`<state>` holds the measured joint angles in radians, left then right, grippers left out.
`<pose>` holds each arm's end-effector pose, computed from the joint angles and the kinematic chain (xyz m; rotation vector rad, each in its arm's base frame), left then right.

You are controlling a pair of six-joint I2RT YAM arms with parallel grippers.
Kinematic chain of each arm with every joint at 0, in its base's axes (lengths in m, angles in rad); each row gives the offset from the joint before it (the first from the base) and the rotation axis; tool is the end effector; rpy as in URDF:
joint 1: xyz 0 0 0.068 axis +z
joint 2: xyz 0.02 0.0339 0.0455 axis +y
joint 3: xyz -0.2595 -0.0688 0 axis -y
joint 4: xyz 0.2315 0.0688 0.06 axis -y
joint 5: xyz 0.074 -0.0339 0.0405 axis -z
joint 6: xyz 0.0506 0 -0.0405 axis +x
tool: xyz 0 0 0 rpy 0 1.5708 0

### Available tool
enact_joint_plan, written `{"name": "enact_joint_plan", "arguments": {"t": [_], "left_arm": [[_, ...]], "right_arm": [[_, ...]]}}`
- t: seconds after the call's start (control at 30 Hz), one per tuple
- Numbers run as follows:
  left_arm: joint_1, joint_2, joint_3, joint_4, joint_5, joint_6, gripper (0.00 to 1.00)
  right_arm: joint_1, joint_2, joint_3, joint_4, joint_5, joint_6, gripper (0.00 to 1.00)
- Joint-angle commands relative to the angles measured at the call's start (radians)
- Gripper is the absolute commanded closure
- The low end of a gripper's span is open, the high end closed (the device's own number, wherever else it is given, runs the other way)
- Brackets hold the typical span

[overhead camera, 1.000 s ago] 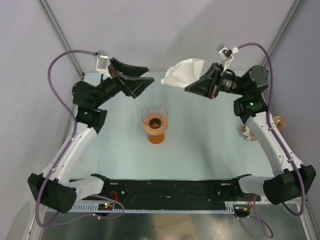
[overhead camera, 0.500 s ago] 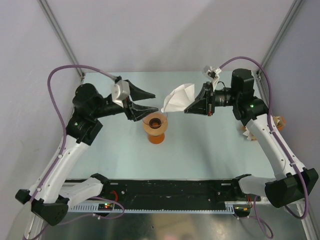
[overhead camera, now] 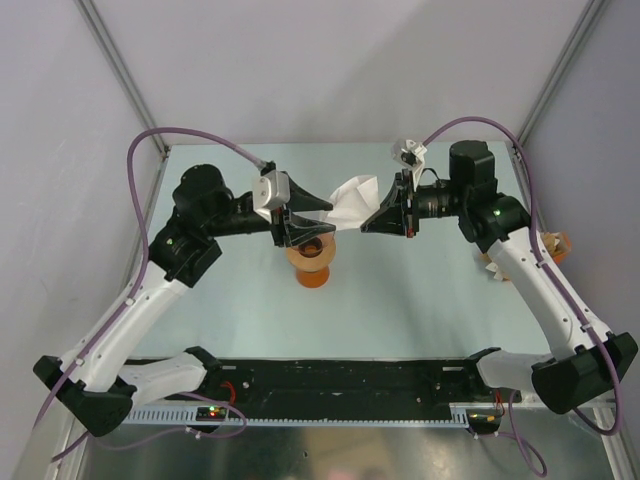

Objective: Place the coffee filter in the dripper
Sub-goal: Place the coffee filter in the coffee dripper.

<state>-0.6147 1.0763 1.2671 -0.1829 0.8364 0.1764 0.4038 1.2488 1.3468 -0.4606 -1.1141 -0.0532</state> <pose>0.1586 -0.1579 0.4456 1.2060 1.1328 -0.9859 0.2143 0.1410 0.4079 -1.1409 1.5501 1.2973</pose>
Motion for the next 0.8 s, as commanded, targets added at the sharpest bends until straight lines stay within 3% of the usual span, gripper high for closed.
{"name": "enact_joint_plan", "arguments": {"t": [0.0,0.77], "left_arm": [[-0.014,0.000,0.024,0.006,-0.036,0.018,0.54],[-0.015,-0.035,-0.024,0.006,-0.033,-0.018,0.53]], "right_arm": [[0.006,-0.035,0.041,0.005,0.008,-0.014,1.00],[0.008,-0.066,0.034,0.014,0.009,-0.023,1.00]]}}
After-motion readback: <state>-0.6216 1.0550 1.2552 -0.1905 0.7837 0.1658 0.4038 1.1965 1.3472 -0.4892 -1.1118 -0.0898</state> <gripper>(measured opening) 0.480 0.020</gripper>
